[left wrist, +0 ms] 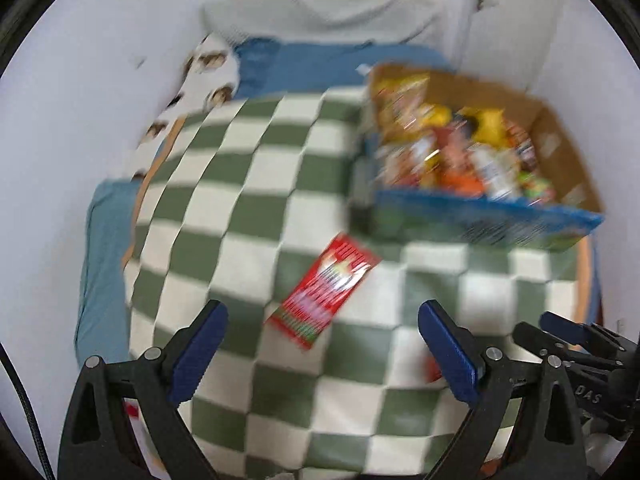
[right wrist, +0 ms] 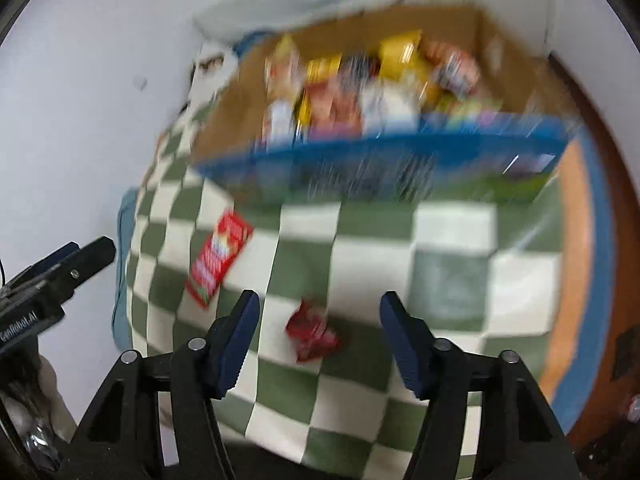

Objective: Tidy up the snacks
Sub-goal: 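Grasp the red chocolate packet with the right gripper while the left grasps the red spicy strip packet, then carry both red packets into the box and open both grippers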

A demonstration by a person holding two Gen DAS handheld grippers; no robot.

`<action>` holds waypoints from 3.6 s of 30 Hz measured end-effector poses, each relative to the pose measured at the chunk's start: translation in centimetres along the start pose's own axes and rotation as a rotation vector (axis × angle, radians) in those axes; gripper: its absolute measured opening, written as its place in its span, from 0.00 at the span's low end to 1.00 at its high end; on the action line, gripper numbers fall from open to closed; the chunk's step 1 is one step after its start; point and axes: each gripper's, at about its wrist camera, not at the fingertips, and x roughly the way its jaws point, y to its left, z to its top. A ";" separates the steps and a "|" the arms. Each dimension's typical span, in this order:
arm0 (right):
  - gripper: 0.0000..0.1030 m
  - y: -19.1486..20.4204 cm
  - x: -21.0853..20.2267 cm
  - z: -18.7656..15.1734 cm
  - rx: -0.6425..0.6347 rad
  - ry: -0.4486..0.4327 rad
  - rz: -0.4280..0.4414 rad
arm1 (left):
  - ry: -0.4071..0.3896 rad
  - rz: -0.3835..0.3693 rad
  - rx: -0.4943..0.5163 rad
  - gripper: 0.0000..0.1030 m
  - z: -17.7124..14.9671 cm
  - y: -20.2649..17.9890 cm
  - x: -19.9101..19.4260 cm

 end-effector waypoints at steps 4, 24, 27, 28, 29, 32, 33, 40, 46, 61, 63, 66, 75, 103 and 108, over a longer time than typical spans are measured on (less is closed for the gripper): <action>0.61 0.9 4.8 -1.9 0.000 0.073 0.017 | 0.097 0.044 -0.017 0.95 -1.9 2.3 4.2; 0.43 1.8 13.4 -4.1 -0.016 0.184 -0.088 | 0.330 -0.046 0.309 0.58 0.6 -2.5 17.3; 0.43 1.6 13.2 -4.1 -0.014 0.196 -0.072 | 0.388 -0.075 0.199 0.58 -1.0 -1.5 16.7; 0.42 1.5 13.1 -4.1 -0.010 0.206 -0.059 | 0.410 -0.091 0.161 0.58 -1.6 -1.2 16.6; 0.42 1.4 13.1 -4.0 -0.005 0.223 -0.043 | 0.449 -0.118 0.096 0.58 -2.7 -0.5 16.5; 0.42 1.4 13.0 -4.4 -0.015 0.247 -0.027 | 0.491 -0.149 -0.015 0.58 -4.8 0.5 16.1; 0.42 1.5 13.0 -4.4 -0.018 0.249 -0.026 | 0.499 -0.161 -0.047 0.58 -5.4 0.6 16.0; 0.42 2.1 14.5 -3.8 -0.048 0.285 -0.036 | 0.497 -0.133 0.013 0.61 -6.1 -0.8 16.5; 0.42 2.4 15.6 -3.9 -0.053 0.307 -0.047 | 0.474 -0.084 0.092 0.61 -5.8 -2.7 16.5; 0.38 2.3 13.3 -3.4 -0.074 0.278 -0.005 | 0.428 -0.126 0.038 0.46 -5.8 -4.6 11.7; 0.38 1.6 11.8 -3.1 -0.076 0.256 0.014 | 0.421 -0.157 0.012 0.46 -5.4 -4.4 10.4; 0.38 1.7 9.7 -2.3 -0.077 0.220 0.049 | 0.390 -0.220 -0.026 0.46 -4.1 -3.9 7.7; 0.38 0.8 -0.8 2.5 -0.081 0.015 0.133 | 0.196 -0.392 -0.018 0.46 5.0 -6.7 -1.3; 0.92 -9.1 5.2 19.4 -0.036 0.122 -0.220 | 0.315 -0.195 0.042 0.88 18.2 -14.5 13.9; 0.94 -9.0 5.4 19.3 -0.030 0.124 -0.257 | 0.288 -0.161 0.059 0.88 17.8 -14.6 13.8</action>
